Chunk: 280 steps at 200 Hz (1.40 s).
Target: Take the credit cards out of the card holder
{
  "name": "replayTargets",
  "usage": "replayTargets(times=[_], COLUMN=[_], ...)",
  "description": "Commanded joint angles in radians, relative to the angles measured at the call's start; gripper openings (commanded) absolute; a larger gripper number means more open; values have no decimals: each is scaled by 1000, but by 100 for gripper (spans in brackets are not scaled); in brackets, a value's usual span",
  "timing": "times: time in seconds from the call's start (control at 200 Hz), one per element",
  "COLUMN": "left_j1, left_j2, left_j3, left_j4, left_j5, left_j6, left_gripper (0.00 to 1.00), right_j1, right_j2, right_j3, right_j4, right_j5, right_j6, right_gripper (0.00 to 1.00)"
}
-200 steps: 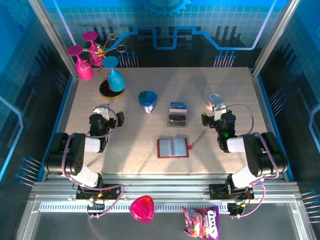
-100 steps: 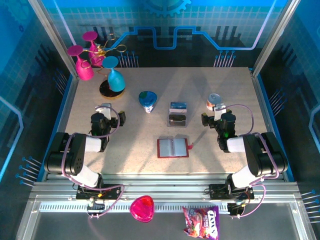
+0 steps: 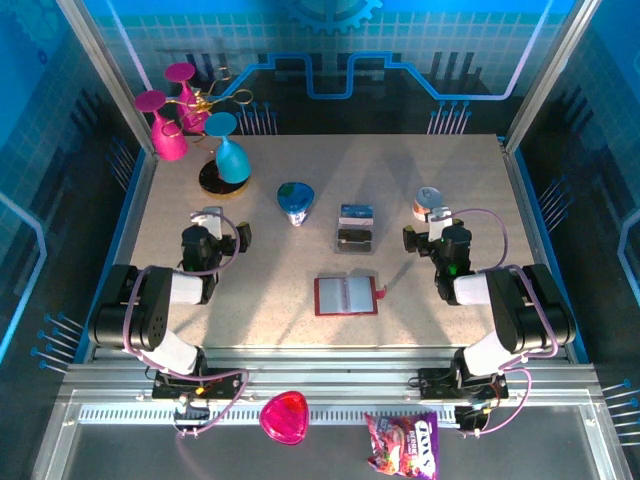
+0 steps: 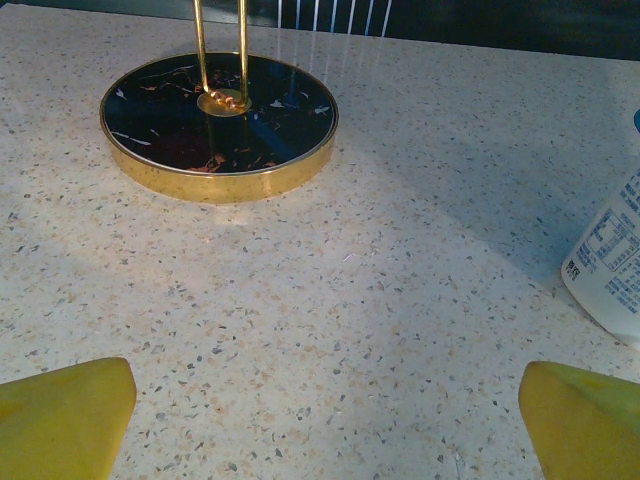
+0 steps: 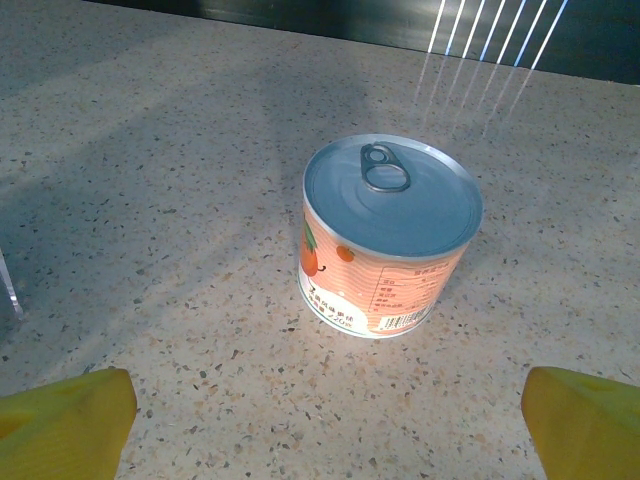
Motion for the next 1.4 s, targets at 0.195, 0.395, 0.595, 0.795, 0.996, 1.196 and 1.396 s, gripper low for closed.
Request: replayTargets(times=[0.195,0.395,0.595,0.795,0.996,1.196,1.396], left_j1=[-2,-2,-2,-2,-2,-2,-1], left_j2=[1,2,1,2,2,1,1], left_j3=[18,18,18,17,17,18,18], left_j4=[19,18,18,19,18,18,18], left_j5=[-12,-12,-12,-12,-12,-12,-12], left_j6=[20,20,20,20,20,20,20], left_gripper=[99,99,99,99,99,99,99], right_j1=[-15,-16,-16,-15,-16,-16,-36], right_j2=[6,6,6,6,6,6,4], right_j3=[11,11,11,11,11,12,19], right_j4=[47,47,47,48,48,48,29], right_j5=[-8,-9,-9,-8,-8,-8,-31], right_j6=[14,14,12,12,12,12,29], right_gripper=[100,100,100,100,100,100,100])
